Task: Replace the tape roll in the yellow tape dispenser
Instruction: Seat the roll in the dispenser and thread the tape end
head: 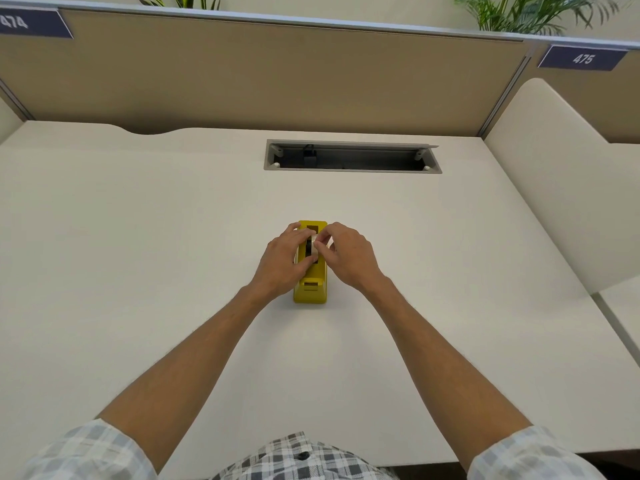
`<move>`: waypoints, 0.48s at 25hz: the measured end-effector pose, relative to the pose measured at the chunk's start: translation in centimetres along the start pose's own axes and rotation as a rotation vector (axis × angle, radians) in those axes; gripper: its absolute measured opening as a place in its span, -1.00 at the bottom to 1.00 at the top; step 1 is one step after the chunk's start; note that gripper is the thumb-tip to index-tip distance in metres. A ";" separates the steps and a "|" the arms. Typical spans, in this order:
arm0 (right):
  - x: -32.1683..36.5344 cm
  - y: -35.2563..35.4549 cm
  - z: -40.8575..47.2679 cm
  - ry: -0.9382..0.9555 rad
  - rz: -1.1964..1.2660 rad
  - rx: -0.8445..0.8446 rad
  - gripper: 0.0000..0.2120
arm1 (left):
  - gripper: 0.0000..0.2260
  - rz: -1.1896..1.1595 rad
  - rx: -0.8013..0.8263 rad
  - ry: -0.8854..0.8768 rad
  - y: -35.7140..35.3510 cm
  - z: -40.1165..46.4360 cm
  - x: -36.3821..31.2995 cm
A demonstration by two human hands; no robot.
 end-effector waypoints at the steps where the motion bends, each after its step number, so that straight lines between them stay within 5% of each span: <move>1: 0.0 0.0 0.0 -0.003 0.011 0.005 -0.85 | -0.67 -0.013 -0.001 0.013 0.0 0.0 0.1; 12: 1.7 0.4 0.4 0.046 -0.155 0.039 -0.82 | -0.52 -0.124 0.093 0.057 -0.4 -0.6 0.0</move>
Point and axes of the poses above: each hand's wrist, its own z-axis towards the middle knuckle, its own y-axis out of the back of the hand, x = y × z, the point moved 8 cm from there along z, towards the middle knuckle, and after that the axes turned 6 degrees about y, right-handed, at the moved point
